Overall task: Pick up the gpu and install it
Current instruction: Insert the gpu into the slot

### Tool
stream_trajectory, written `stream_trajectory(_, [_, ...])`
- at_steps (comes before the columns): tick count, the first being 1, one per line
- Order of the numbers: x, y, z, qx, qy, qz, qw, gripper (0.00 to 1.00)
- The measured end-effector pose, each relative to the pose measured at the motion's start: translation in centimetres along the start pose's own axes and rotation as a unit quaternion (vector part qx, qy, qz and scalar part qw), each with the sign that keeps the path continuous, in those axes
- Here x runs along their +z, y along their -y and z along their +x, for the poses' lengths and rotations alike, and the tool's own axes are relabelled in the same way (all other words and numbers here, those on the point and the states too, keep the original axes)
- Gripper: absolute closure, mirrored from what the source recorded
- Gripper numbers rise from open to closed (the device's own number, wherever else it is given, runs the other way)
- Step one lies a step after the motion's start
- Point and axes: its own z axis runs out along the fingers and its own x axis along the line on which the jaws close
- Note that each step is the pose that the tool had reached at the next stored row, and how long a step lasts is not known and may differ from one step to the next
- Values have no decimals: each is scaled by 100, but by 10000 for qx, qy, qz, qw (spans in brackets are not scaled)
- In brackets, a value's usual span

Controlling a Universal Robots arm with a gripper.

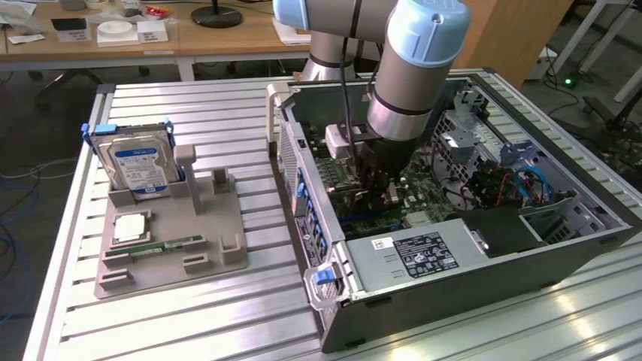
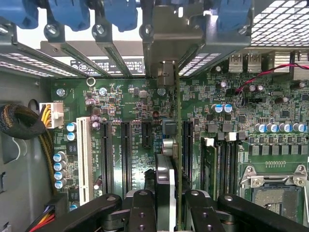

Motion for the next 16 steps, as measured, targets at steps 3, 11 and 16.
stream_trajectory(3, [2, 0, 0, 1, 0, 0, 10000, 72])
stream_trajectory(11, [20, 0, 1, 0, 0, 0, 10000, 72])
stream_trajectory(16, [36, 0, 1, 0, -1, 0, 10000, 72])
